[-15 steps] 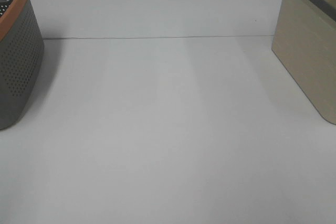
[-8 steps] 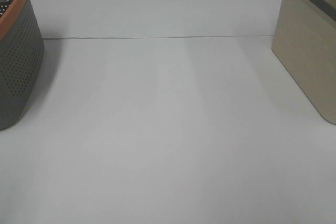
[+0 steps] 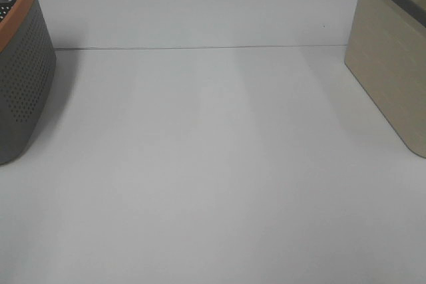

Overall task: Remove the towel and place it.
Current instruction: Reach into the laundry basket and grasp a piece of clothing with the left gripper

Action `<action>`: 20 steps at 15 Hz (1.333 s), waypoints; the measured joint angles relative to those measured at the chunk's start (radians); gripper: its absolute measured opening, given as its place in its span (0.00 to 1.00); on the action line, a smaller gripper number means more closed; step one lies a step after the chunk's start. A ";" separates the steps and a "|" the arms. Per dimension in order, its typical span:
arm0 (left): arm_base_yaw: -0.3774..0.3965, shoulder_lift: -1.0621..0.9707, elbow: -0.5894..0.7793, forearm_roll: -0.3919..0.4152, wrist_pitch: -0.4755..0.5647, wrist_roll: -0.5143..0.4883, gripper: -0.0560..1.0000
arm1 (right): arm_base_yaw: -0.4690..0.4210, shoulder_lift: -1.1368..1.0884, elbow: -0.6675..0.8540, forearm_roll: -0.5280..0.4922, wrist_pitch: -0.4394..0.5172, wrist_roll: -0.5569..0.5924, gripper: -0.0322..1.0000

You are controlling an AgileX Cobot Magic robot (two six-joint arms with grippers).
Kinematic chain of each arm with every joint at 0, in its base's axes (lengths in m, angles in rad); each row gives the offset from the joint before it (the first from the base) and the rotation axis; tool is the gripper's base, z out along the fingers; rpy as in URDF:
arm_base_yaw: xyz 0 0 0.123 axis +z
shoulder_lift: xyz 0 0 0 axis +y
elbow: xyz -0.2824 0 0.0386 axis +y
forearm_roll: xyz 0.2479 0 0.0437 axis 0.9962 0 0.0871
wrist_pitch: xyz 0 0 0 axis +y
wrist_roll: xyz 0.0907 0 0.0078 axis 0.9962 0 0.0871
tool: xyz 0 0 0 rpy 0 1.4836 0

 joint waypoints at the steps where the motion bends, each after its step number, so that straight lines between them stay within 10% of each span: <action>1: 0.000 0.015 -0.027 0.005 -0.002 0.001 0.78 | 0.000 0.000 0.000 0.000 0.000 0.000 0.77; 13: 0.000 0.656 -0.359 0.086 -0.001 0.174 0.78 | 0.000 0.000 0.000 0.000 0.000 0.000 0.77; 20: 0.000 1.232 -0.806 0.182 0.155 0.258 0.77 | 0.000 0.000 0.000 0.000 0.000 0.000 0.77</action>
